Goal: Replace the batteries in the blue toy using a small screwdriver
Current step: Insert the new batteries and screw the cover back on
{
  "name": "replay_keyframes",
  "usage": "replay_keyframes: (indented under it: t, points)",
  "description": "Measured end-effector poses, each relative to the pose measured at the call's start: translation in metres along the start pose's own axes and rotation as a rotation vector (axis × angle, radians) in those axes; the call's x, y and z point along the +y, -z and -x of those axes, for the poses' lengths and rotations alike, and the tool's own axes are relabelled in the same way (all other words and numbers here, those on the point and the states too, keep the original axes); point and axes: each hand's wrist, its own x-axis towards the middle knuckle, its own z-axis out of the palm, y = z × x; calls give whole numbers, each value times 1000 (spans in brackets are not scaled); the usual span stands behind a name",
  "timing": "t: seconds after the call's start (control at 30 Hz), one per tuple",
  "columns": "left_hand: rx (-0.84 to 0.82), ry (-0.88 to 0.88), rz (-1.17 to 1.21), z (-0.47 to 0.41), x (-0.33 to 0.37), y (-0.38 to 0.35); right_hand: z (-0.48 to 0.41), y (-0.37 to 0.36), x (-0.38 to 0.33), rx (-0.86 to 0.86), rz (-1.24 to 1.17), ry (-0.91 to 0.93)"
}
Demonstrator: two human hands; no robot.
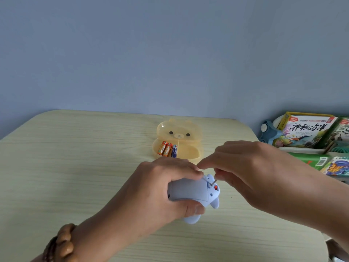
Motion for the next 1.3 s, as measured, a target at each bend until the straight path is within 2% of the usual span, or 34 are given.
replay_keyframes:
  t: [0.27, 0.5, 0.57, 0.67, 0.77, 0.9, 1.3]
  points:
    - [3, 2, 12, 0, -2, -1, 2, -2, 0, 50, -16, 34]
    - [17, 26, -2, 1, -3, 0, 7, -5, -3, 205, 58, 5]
    - [18, 32, -11, 2, -3, 1, 13, -8, -3, 350, 21, -142]
    - [7, 37, -22, 1, -2, 2, 25, -22, -2, 571, -72, -502]
    - [-2, 37, -27, 1, -2, 2, 32, -48, 1, 523, -69, -729]
    - [-13, 32, -18, 2, -4, 3, 33, -70, 3, 462, -89, -874]
    - [-11, 41, -6, 3, -4, 3, 29, -84, -6, 444, -131, -900]
